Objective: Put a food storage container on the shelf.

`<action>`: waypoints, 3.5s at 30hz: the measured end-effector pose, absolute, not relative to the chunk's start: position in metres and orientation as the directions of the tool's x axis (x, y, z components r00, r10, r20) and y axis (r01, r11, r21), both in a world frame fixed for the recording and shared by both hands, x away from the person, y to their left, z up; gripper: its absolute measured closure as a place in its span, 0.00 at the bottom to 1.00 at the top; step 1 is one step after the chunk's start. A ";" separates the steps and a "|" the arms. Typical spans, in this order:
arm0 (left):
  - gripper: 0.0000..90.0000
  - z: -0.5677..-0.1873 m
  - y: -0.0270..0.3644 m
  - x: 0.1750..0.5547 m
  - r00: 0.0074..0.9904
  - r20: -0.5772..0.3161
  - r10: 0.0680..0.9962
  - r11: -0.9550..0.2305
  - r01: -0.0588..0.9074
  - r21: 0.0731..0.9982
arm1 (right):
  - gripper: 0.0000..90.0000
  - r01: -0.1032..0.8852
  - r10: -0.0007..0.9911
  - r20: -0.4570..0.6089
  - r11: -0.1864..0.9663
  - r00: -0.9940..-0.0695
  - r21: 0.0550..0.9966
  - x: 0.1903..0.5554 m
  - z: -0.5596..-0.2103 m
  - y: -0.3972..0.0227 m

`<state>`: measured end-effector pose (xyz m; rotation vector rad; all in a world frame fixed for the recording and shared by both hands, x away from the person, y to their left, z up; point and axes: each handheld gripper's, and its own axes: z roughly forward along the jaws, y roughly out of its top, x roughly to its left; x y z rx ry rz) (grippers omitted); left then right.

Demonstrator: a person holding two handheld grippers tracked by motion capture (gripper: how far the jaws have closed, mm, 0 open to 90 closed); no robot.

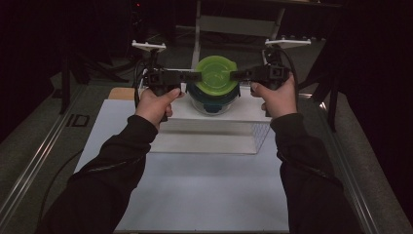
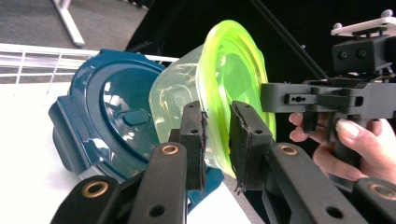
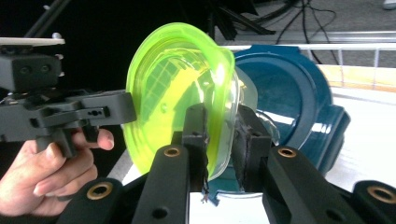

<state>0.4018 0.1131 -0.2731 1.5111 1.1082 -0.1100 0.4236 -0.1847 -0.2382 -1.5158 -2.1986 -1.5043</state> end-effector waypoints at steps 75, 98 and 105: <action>0.23 -0.283 0.136 0.343 0.709 -0.489 0.509 0.106 0.512 0.853 | 0.32 0.684 0.642 0.526 -0.003 -0.558 0.730 0.396 -0.251 -0.207; 0.12 -0.334 0.128 0.283 0.791 -0.362 0.493 -0.017 0.425 0.905 | 0.24 0.584 0.598 0.406 0.133 -0.692 0.801 0.336 -0.323 -0.204; 0.12 -0.348 0.123 0.269 0.810 -0.308 0.498 -0.053 0.383 0.922 | 0.23 0.560 0.604 0.379 0.138 -0.702 0.817 0.320 -0.352 -0.206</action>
